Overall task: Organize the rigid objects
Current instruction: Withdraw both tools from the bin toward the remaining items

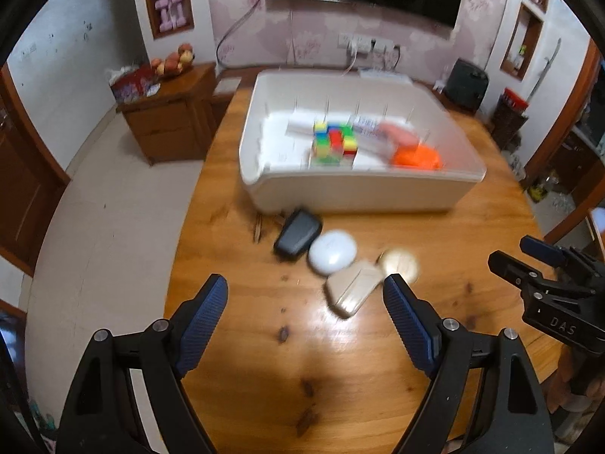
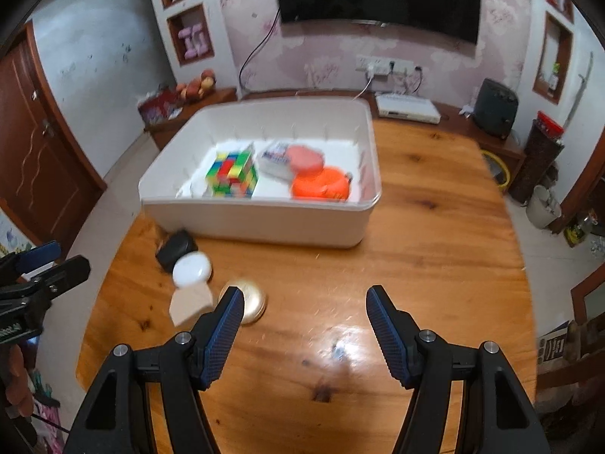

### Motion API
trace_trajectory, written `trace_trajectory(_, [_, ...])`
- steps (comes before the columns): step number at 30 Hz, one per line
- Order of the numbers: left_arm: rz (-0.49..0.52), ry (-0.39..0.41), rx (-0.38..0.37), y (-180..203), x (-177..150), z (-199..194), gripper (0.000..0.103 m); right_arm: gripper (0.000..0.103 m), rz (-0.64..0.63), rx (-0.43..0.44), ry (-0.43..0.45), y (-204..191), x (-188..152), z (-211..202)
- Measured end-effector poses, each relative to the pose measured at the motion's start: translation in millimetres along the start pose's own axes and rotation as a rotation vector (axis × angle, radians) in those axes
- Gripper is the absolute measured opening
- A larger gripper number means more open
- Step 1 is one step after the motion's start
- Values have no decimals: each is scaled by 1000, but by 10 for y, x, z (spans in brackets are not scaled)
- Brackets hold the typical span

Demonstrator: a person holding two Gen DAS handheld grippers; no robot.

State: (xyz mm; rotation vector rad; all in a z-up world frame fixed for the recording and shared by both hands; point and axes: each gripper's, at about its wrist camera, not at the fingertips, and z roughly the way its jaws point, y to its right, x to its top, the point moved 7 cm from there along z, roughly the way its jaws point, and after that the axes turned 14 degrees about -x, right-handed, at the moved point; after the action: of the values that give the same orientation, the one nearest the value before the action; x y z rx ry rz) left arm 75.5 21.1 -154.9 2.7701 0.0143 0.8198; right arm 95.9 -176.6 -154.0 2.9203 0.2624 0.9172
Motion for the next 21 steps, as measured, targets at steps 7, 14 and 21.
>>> trace_trajectory(7, [-2,-87,-24,-44,-264,332,86,68,-71,16,-79,-271,-345,370])
trace_trajectory(14, [-48,-164,-68,-67,-364,617,86,68,-127,73,-122,-460,-471,687])
trace_trajectory(21, [-65,-157,-85,-39,-305,619,86,68,-230,90,-97,-732,-421,943])
